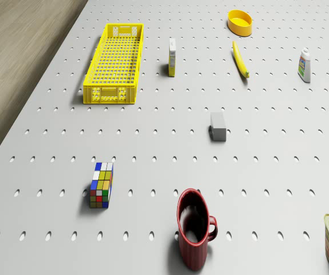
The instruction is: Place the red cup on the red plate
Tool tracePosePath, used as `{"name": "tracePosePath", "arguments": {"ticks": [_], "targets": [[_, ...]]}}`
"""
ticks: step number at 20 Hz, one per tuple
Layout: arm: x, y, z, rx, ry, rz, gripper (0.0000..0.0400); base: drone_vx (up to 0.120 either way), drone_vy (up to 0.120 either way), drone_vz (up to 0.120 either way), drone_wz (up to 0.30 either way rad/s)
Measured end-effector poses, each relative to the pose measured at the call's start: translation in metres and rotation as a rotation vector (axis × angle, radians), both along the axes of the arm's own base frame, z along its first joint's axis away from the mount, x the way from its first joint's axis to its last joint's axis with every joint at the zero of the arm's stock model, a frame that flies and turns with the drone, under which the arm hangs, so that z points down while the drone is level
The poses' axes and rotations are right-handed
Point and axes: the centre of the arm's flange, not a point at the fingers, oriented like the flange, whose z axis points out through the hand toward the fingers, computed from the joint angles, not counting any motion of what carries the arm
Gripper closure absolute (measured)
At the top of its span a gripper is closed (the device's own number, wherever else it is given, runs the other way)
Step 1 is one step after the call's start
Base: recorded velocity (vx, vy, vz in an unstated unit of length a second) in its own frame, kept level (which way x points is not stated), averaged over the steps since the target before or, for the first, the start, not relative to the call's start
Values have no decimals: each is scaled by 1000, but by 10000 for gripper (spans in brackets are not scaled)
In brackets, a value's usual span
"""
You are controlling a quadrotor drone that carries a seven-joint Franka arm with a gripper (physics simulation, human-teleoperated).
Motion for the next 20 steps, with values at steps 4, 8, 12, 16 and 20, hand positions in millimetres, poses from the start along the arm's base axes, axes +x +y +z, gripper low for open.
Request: {"name": "tracePosePath", "arguments": {"ticks": [4,8,12,16,20], "targets": [[0,1,0,-12,-3,0,0,110,-90,0,0],[-1,3,0,-35,-6,-1,0,90,0,0,0],[-1,8,0,-81,-9,-2,0,120,0,0,0],[-1,17,-2,-170,-12,-4,0,120,0,0,0],[-1,33,-6,-344,-15,-8,0,120,0,0,0]]}}
